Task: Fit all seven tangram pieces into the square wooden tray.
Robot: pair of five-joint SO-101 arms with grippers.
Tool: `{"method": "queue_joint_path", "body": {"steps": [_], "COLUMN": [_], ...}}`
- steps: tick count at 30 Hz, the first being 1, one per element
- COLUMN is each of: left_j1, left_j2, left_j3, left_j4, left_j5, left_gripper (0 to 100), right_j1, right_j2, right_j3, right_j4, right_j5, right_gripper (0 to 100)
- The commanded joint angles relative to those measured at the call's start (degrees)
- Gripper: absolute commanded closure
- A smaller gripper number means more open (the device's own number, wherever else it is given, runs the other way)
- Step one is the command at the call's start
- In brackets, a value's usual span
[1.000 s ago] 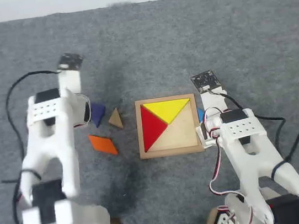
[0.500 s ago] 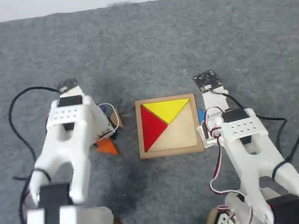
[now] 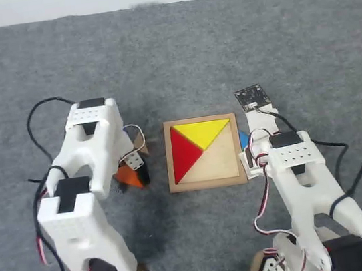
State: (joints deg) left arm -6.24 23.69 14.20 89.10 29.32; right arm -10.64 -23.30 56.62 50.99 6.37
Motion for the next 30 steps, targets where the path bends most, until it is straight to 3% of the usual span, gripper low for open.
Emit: {"method": "queue_joint_path", "body": {"steps": [1,5,7,10,18,23,26,30], "left_j1": [-1.9,-1.6,-1.5,-3.0,-10.2,-14.2,-15.6,-13.7], "left_j2": [-2.0,-6.2,-8.9,-12.7,-21.2,-29.5,-35.1,-36.7], "left_j3": [-1.5,1.9,4.7,9.0,15.5,16.0,15.9,16.2], "left_j4": [-7.5,-13.8,-16.6,-19.2,-17.2,-11.8,-12.0,-10.5], "left_j5": [-2.6,-12.6,-20.5,-31.7,-53.6,-61.2,-61.1,-61.2], "left_gripper": [88,94,99,99,99,98,97,79], "right_j1": [0.8,0.8,0.8,0.8,0.7,0.7,0.7,0.7], "right_j2": [-2.2,-2.2,-2.2,-2.2,-2.1,-2.1,-2.1,-2.1], "right_j3": [-0.4,-0.4,-0.4,-0.4,-0.4,-0.4,-0.4,-0.4], "right_j4": [-1.7,-1.7,-1.7,-1.7,-1.7,-1.7,-1.7,-1.7], "right_j5": [-0.3,-0.3,-0.3,-0.3,-0.3,-0.3,-0.3,-0.3], "right_gripper": [99.2,99.2,99.2,99.2,99.2,99.2,99.2,99.2]}}
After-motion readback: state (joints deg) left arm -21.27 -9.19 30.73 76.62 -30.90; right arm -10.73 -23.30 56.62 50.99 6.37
